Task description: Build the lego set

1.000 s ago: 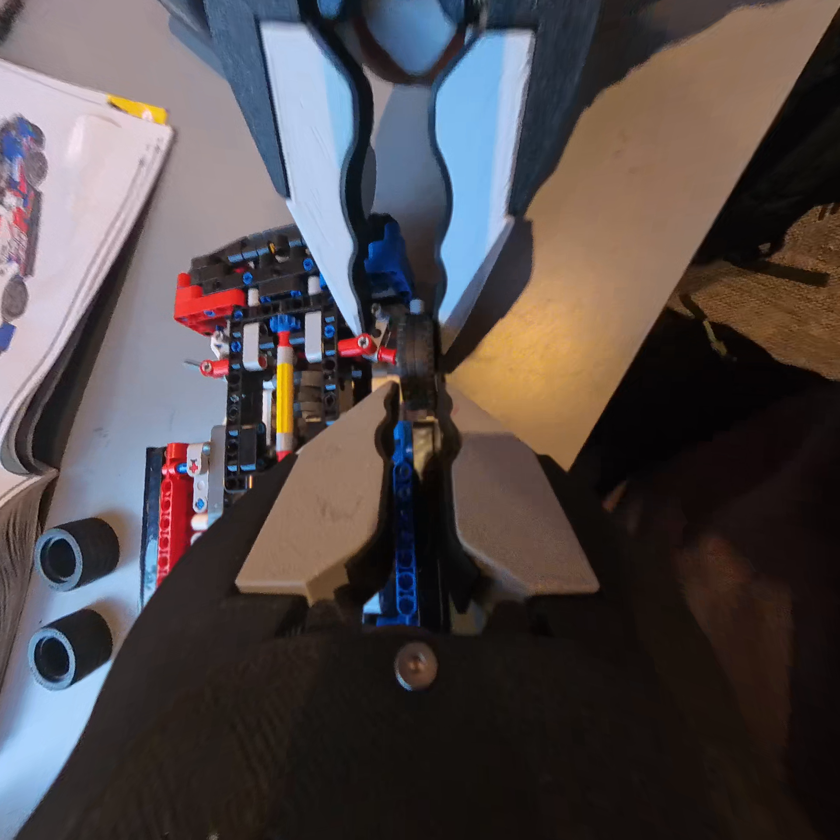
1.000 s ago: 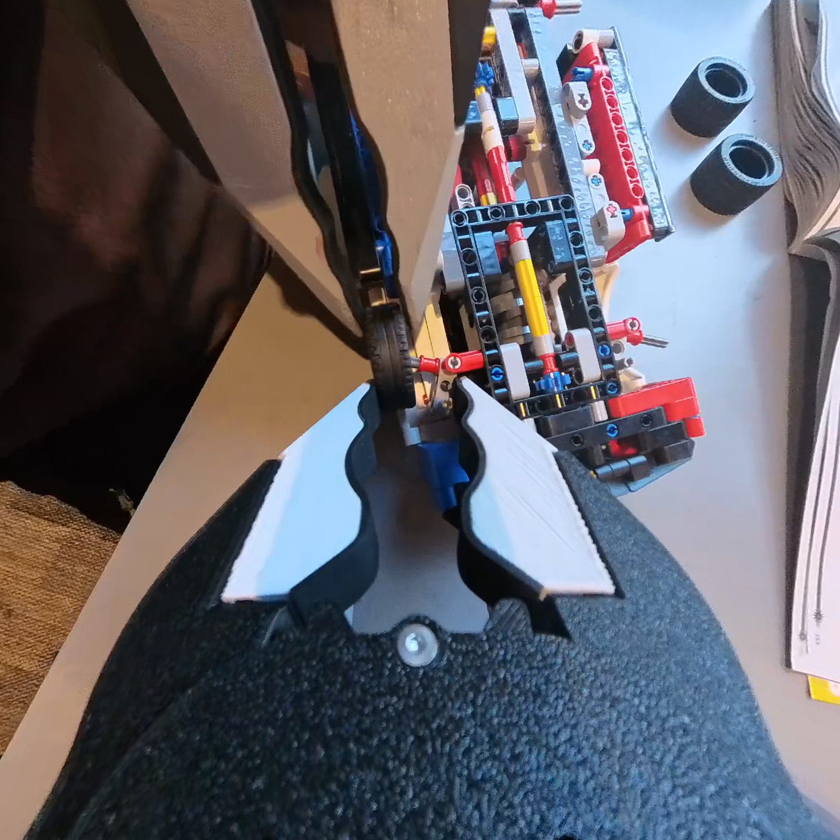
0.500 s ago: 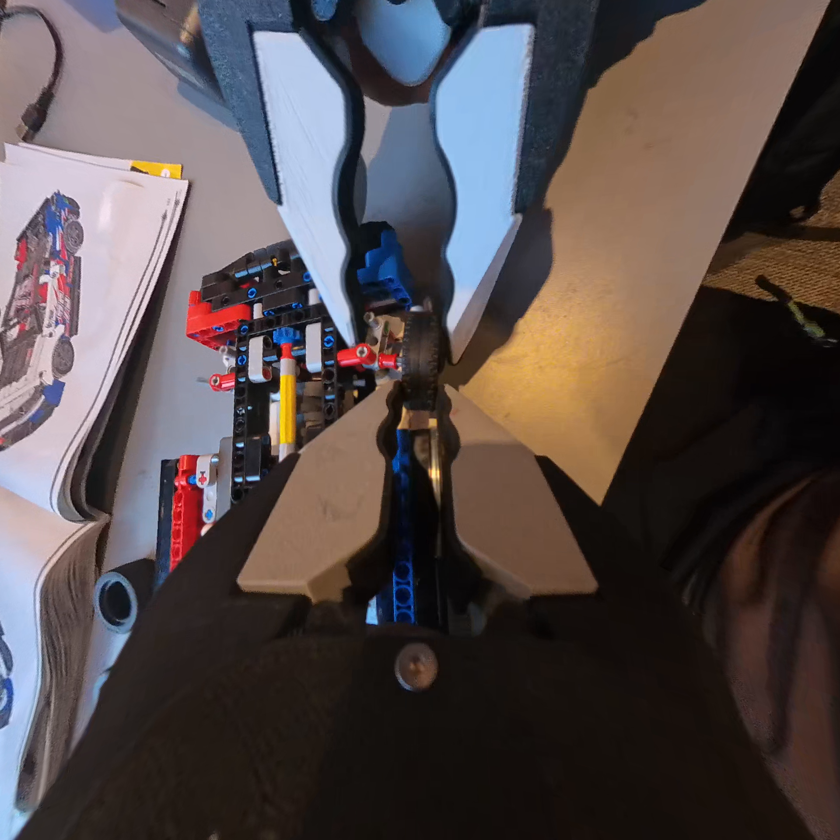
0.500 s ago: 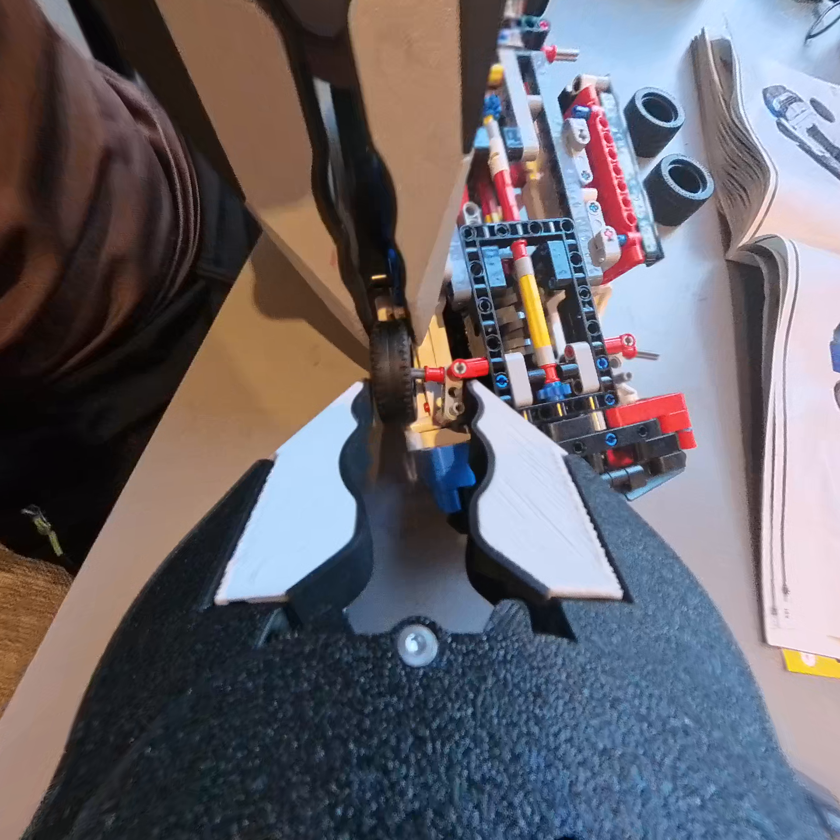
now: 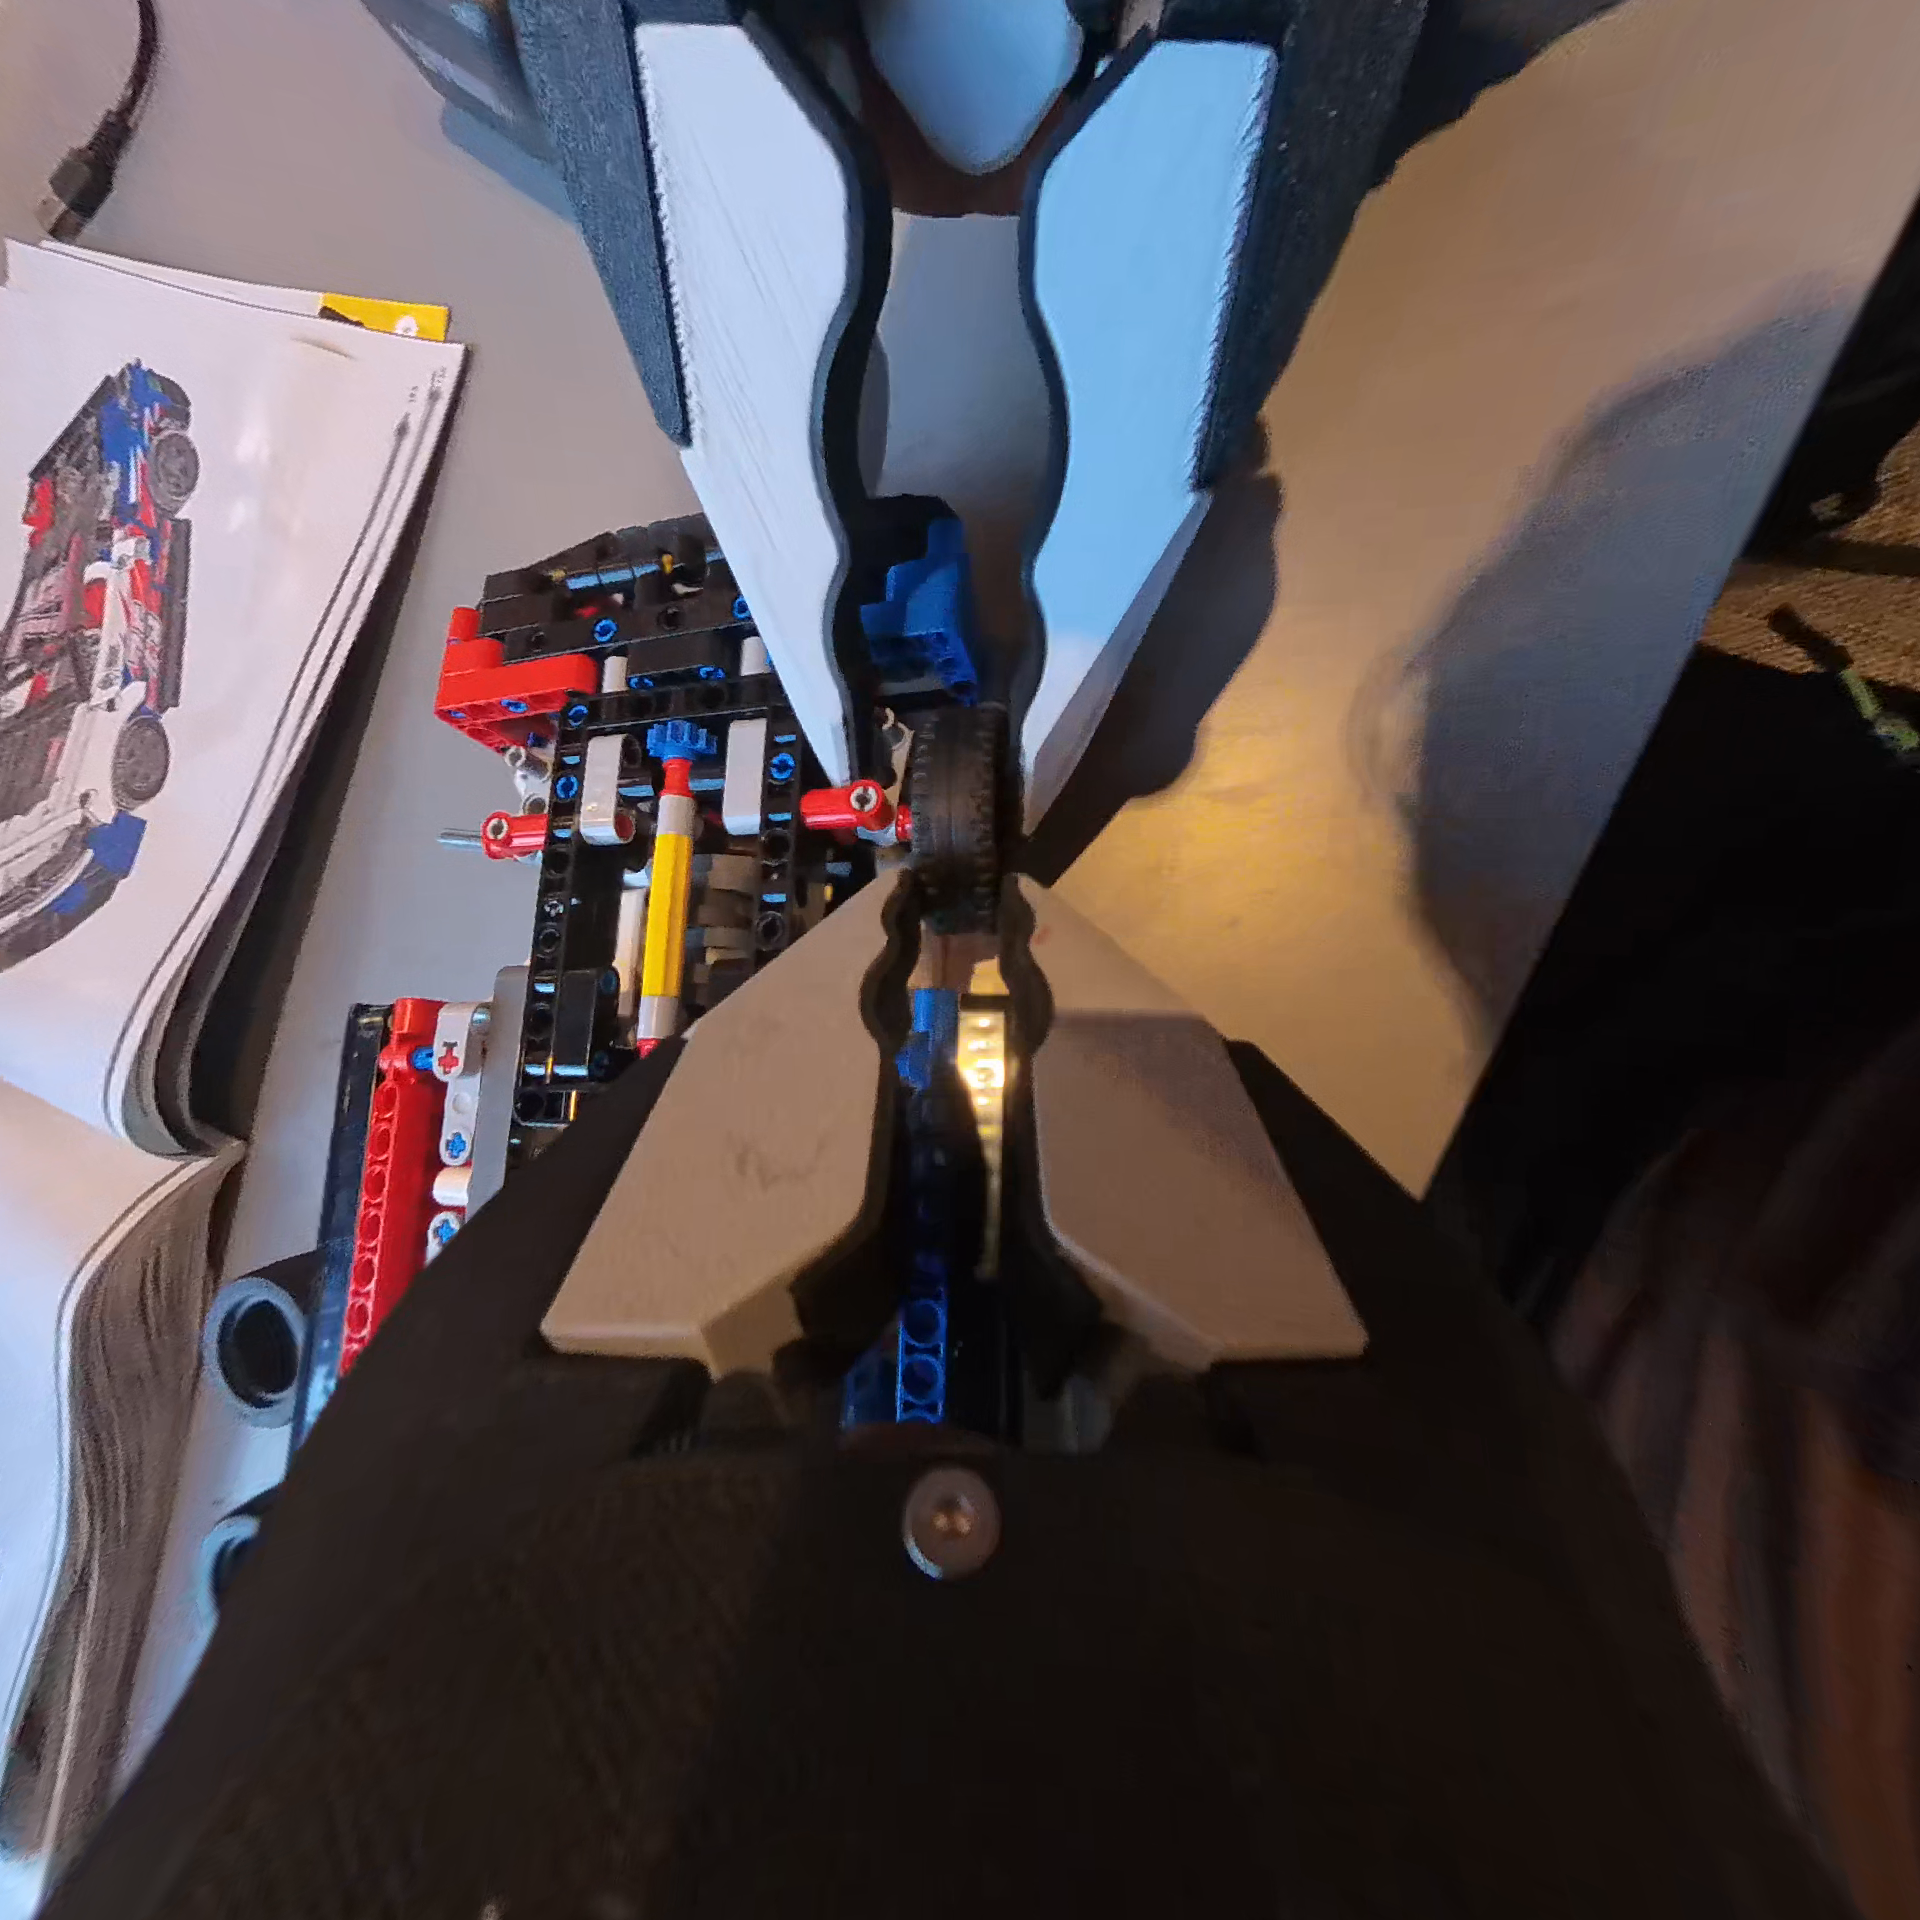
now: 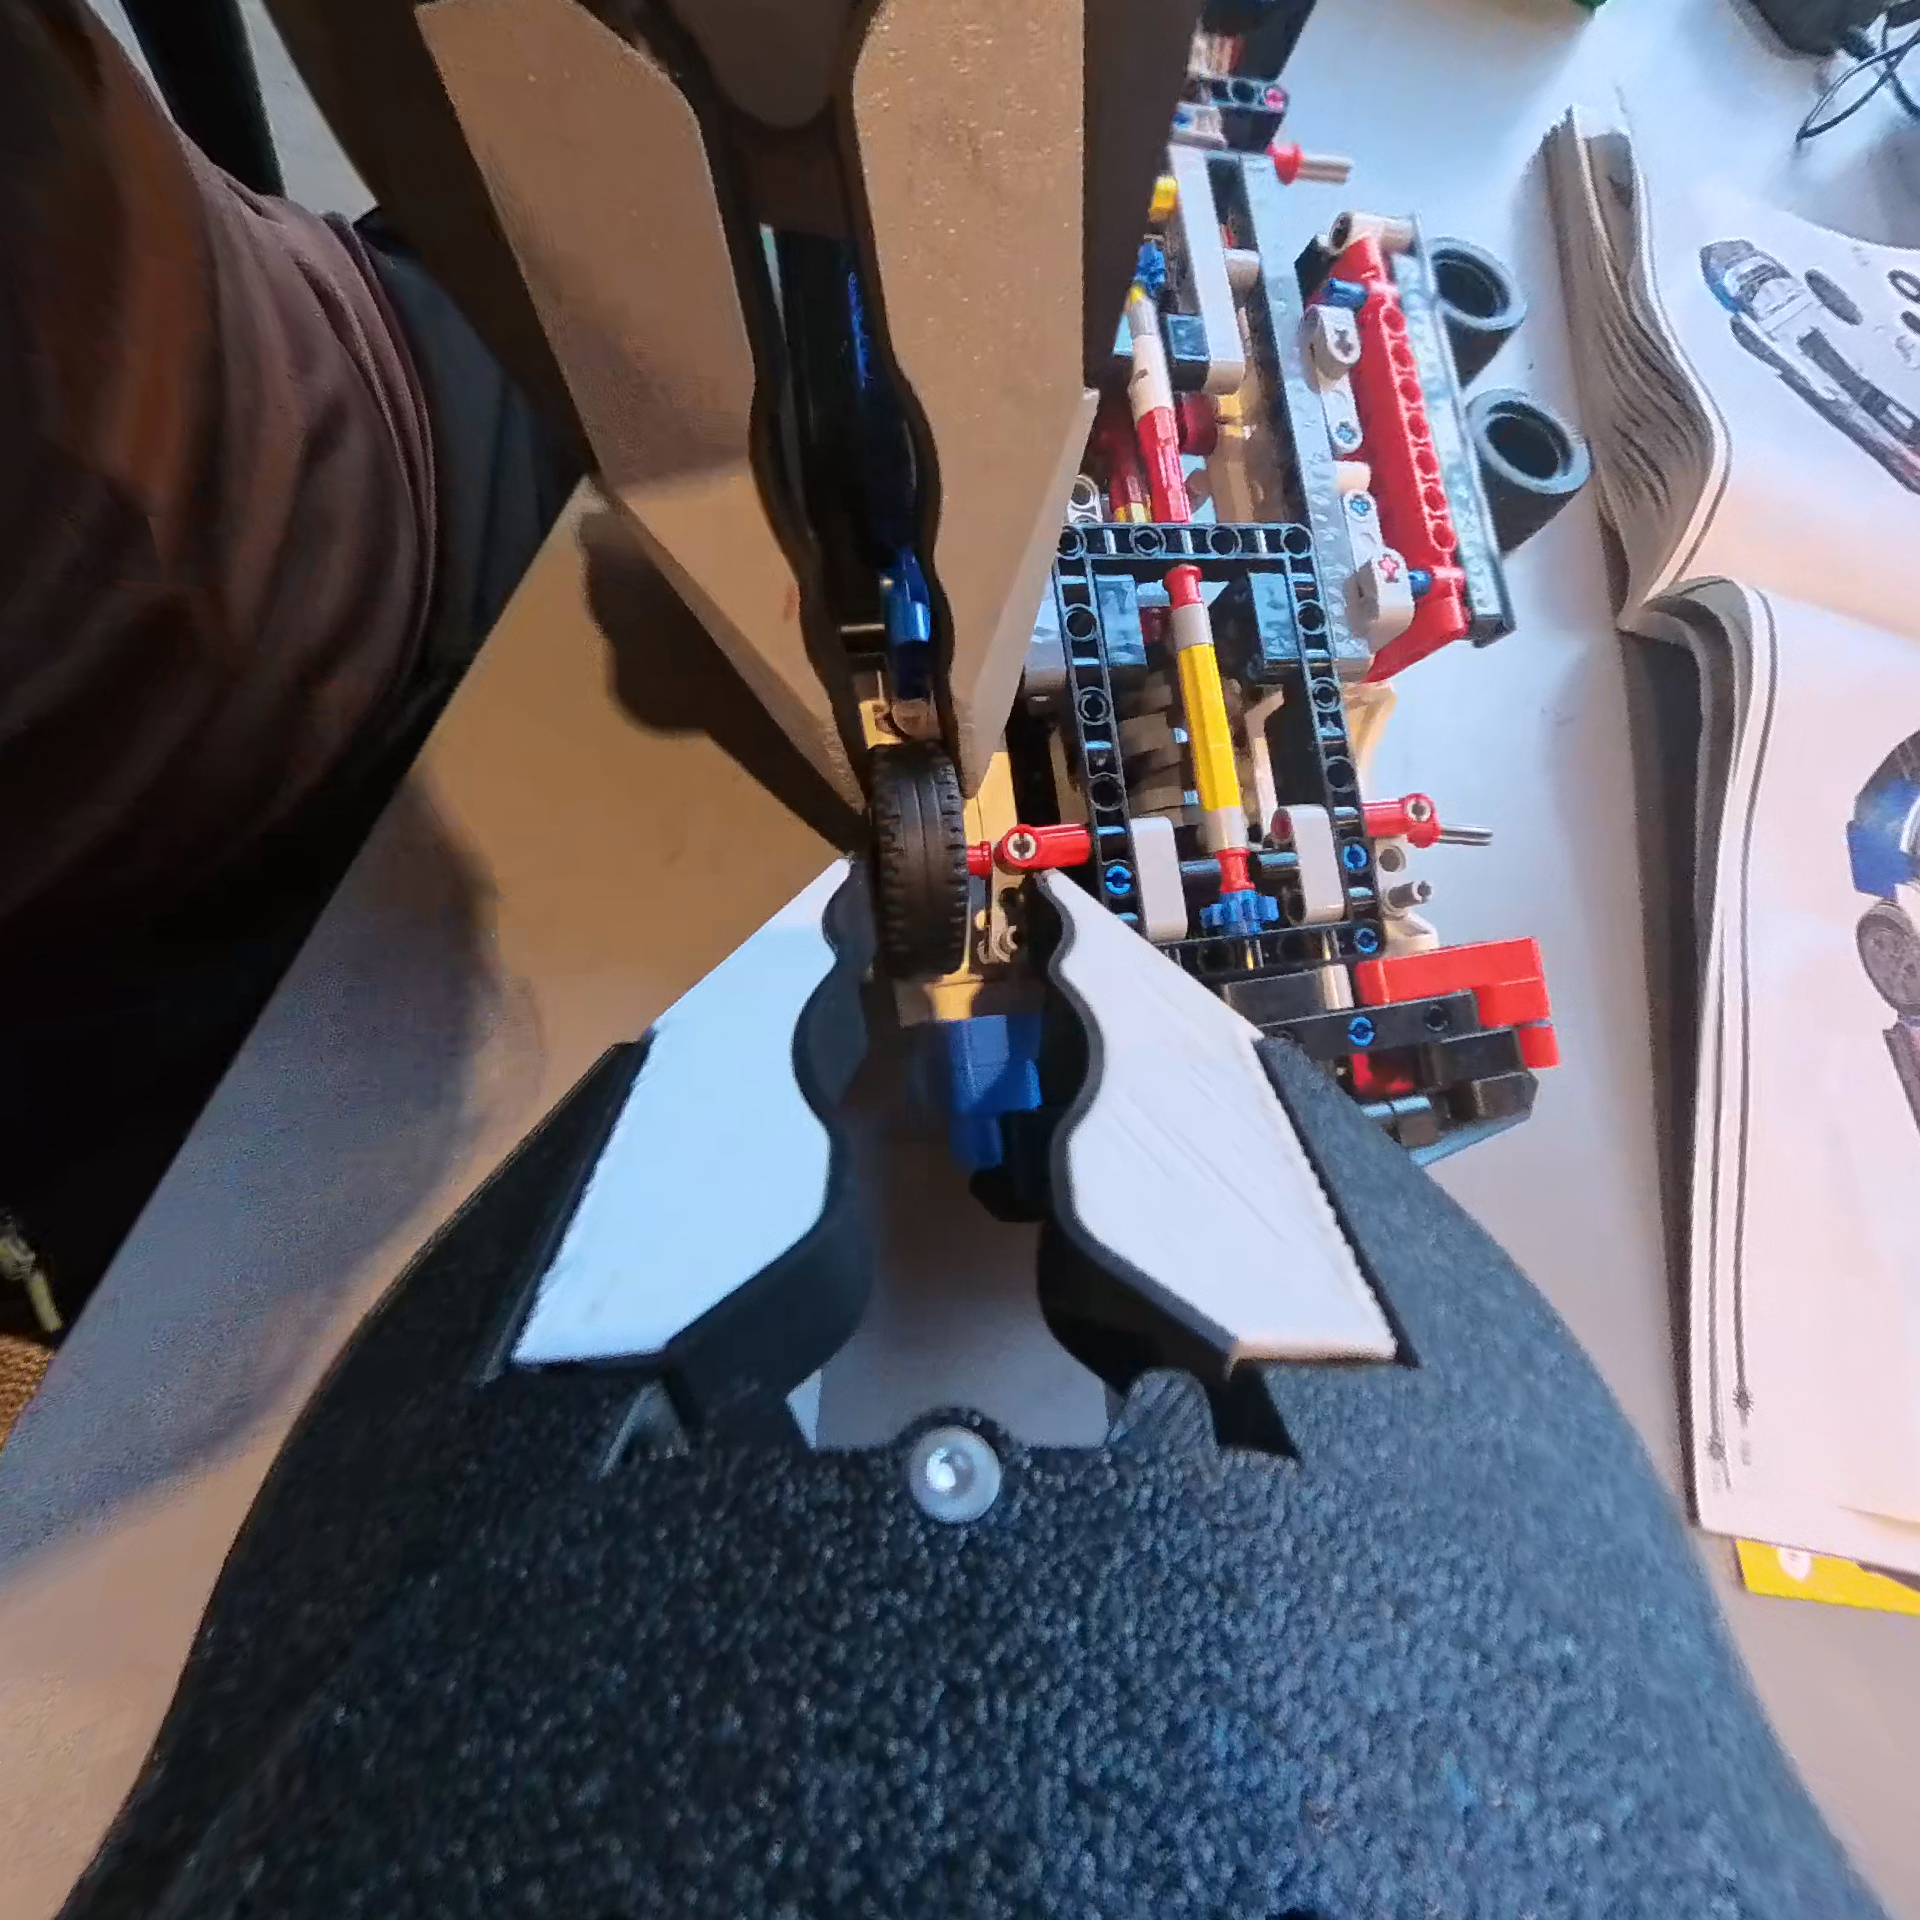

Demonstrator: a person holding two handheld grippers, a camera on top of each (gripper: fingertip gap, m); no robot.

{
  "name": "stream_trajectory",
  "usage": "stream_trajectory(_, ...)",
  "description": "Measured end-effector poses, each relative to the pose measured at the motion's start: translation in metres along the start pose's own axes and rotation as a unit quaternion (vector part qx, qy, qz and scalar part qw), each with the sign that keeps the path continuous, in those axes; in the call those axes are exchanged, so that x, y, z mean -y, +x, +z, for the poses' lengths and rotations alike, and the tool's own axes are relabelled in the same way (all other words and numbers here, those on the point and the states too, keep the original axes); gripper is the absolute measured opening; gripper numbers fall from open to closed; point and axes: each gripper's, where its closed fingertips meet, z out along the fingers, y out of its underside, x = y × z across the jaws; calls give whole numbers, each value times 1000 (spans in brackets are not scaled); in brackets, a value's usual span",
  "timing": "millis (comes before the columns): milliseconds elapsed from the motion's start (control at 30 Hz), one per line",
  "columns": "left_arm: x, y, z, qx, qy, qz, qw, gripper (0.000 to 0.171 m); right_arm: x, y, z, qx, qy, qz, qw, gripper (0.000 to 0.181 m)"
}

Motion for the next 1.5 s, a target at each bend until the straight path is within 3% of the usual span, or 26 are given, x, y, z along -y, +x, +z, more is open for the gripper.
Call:
stream_trajectory(300, -4, -14, 0, -14, 11, -34, 999, 12, 1, 12, 4, -17, 4, -12, 1000, 24)
stream_trajectory(867, -7, -14, -2, 17, 3, -3, 1000, 13, 3, 14, -2, -5, 35, 2, 999, 26)
stream_trajectory(1000, -3, -13, -18, 13, 30, -24, 999, 28, 7, 16, -15, -20, 54, 14, 998, 27)
stream_trajectory(1133, 2, -16, -58, -12, 89, -70, 993, 44, 7, 23, -38, -60, 81, 41, 994, 30)
stream_trajectory(1233, -24, -47, -95, 18, 106, -124, 986, 55, 7, 29, -61, -77, 128, 106, 983, 40)
stream_trajectory(1367, -92, -72, -124, 56, 65, -195, 977, 71, -14, 51, -74, -111, 114, 196, 968, 65)
stream_trajectory(1433, -124, -73, -130, 67, 53, -218, 972, 74, -24, 55, -71, -85, 102, 251, 959, 78)
stream_trajectory(1500, -149, -75, -130, 74, 51, -249, 964, 86, -29, 52, -64, -50, 100, 293, 949, 76)
